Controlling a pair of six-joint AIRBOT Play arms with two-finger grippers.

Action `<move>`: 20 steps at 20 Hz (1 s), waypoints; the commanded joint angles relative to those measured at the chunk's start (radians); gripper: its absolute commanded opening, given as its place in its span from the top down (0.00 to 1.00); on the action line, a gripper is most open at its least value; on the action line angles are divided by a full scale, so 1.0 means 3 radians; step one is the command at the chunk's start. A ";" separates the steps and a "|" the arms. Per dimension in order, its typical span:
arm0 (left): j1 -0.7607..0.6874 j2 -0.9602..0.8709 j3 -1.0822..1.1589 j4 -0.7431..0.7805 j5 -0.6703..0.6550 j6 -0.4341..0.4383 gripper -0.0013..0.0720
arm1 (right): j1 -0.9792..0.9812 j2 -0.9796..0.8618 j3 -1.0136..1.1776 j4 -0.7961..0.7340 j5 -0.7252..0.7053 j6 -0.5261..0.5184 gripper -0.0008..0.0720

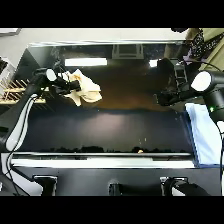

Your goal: Fold the clothes and pants, and hang the long-sleeved shirts on hangers.

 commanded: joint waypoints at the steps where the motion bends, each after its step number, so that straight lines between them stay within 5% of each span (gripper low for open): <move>1: -0.0010 -0.0340 0.0219 -0.0024 0.0198 -0.0097 0.14 | 0.0003 0.0003 0.0003 0.0004 0.0006 0.0003 0.94; 2: -0.0009 -0.0345 0.0228 -0.0067 0.0141 -0.0090 0.47 | 0.0003 0.0003 0.0003 0.0003 0.0006 0.0003 0.94; 3: -0.0005 -0.0320 0.0239 -0.0137 0.0042 -0.0042 0.98 | 0.0003 0.0003 0.0003 0.0004 0.0011 0.0005 0.94; 6: -0.0017 -0.0156 0.0309 -0.0530 -0.0357 0.0319 0.96 | 0.0003 0.0004 0.0003 -0.0003 0.0192 0.0066 0.94; 11: -0.0450 0.0136 0.0308 -0.1314 -0.0736 0.0373 0.97 | 0.0003 0.0065 0.0003 -0.0209 0.0762 0.0192 0.87; 20: -0.1902 0.0066 0.0306 -0.1896 0.0328 -0.0238 0.96 | 0.0001 0.0813 0.0003 -0.1061 0.1255 0.0202 0.87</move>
